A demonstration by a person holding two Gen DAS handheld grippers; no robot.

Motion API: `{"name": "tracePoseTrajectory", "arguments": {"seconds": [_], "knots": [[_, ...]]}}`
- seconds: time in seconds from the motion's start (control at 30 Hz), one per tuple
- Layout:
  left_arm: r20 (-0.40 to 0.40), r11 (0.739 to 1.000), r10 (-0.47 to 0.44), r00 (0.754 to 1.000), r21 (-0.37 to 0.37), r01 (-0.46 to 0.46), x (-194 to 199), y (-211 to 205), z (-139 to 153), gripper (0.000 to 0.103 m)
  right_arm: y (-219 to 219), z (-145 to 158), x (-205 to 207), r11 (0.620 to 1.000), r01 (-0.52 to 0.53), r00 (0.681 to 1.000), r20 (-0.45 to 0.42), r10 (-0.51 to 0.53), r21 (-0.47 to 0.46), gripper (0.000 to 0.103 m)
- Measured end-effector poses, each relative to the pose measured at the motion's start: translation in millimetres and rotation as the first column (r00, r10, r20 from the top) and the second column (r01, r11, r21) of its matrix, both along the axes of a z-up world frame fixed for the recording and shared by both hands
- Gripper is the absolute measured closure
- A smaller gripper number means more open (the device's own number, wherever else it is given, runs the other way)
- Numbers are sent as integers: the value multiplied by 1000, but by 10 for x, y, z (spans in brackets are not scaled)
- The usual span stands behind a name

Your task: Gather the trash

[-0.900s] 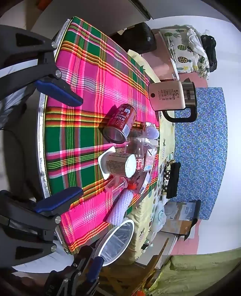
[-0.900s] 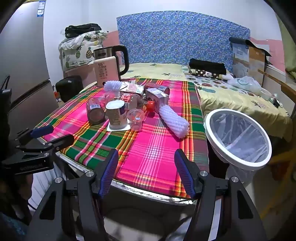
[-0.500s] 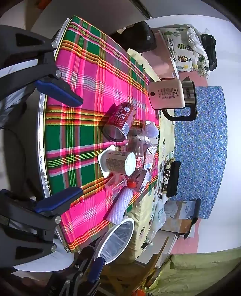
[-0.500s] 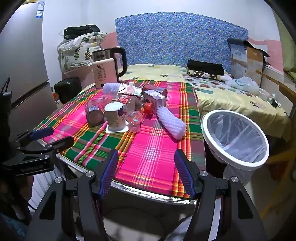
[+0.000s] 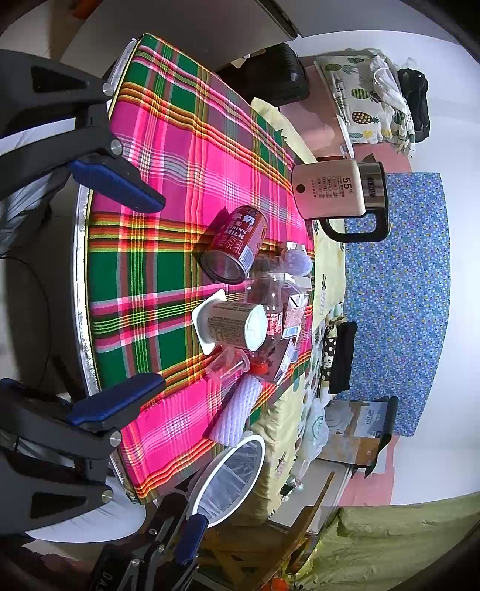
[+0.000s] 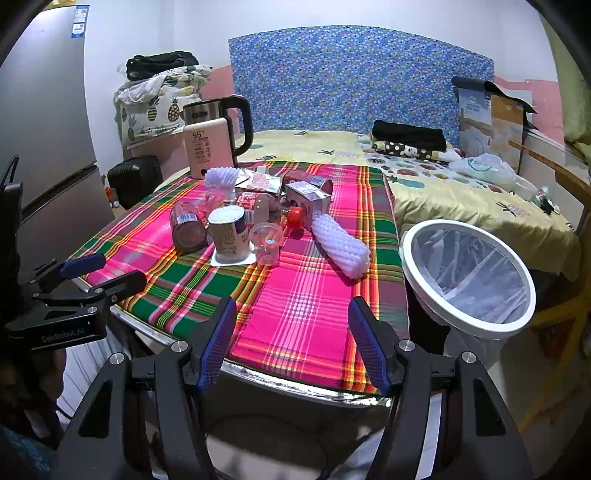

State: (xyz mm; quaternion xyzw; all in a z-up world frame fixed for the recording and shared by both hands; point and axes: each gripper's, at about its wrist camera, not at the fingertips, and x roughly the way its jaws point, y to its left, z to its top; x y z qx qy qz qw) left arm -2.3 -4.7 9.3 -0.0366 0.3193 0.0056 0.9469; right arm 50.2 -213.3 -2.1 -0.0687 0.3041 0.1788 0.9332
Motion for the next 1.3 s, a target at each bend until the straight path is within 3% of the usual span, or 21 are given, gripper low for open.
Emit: {"name": "tracePoseTrajectory", "arguments": {"seconds": [1.3], "knots": [[9, 1000, 0, 1000, 1, 0, -15, 3, 73, 13, 13, -5, -6, 1000, -1, 1000, 4, 1, 0, 39]]}}
